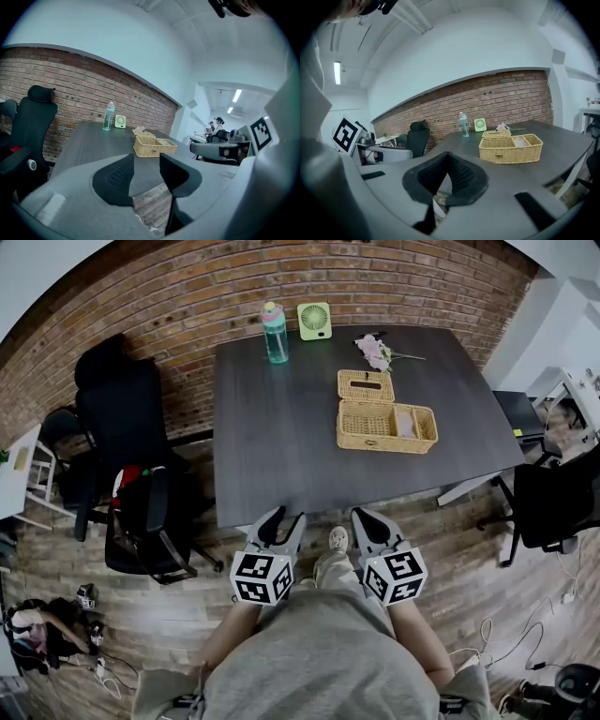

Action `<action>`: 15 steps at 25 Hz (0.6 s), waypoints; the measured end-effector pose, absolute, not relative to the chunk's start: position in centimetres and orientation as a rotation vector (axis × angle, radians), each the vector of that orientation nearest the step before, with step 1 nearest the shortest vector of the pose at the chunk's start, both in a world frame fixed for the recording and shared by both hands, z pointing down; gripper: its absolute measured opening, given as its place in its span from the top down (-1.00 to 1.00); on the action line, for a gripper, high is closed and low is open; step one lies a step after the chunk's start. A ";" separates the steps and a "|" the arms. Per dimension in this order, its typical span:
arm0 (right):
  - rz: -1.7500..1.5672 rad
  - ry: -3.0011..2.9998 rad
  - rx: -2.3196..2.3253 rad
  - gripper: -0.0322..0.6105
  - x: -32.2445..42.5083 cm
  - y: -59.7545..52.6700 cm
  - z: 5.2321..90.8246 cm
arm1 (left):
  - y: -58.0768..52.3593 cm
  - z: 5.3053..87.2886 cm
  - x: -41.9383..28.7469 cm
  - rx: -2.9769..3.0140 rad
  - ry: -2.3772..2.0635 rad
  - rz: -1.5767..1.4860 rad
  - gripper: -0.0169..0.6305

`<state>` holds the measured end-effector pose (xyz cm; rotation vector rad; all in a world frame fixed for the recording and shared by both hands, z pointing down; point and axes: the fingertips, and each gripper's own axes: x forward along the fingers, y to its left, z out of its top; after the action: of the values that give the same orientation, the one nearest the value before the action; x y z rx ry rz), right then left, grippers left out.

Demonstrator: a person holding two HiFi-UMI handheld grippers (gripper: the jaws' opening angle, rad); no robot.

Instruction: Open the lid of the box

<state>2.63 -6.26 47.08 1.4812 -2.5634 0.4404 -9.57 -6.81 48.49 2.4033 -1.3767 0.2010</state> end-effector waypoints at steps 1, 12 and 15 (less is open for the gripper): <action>0.442 -2.563 1.481 0.90 2.6 -6.3 47.1 | -6.9 48.5 -9.7 2.401 -1.379 0.200 0.43; 0.469 -2.570 1.494 0.90 2.6 -6.7 47.0 | -7.6 48.5 -10.5 2.378 -1.415 0.193 0.78; 0.483 -2.579 1.493 0.90 2.6 -6.9 47.0 | -7.8 48.4 -10.7 2.375 -1.425 0.189 0.83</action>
<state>2.61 -6.87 47.00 1.4935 -2.5786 0.4833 -10.65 -7.79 48.44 2.3752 -1.4246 0.1892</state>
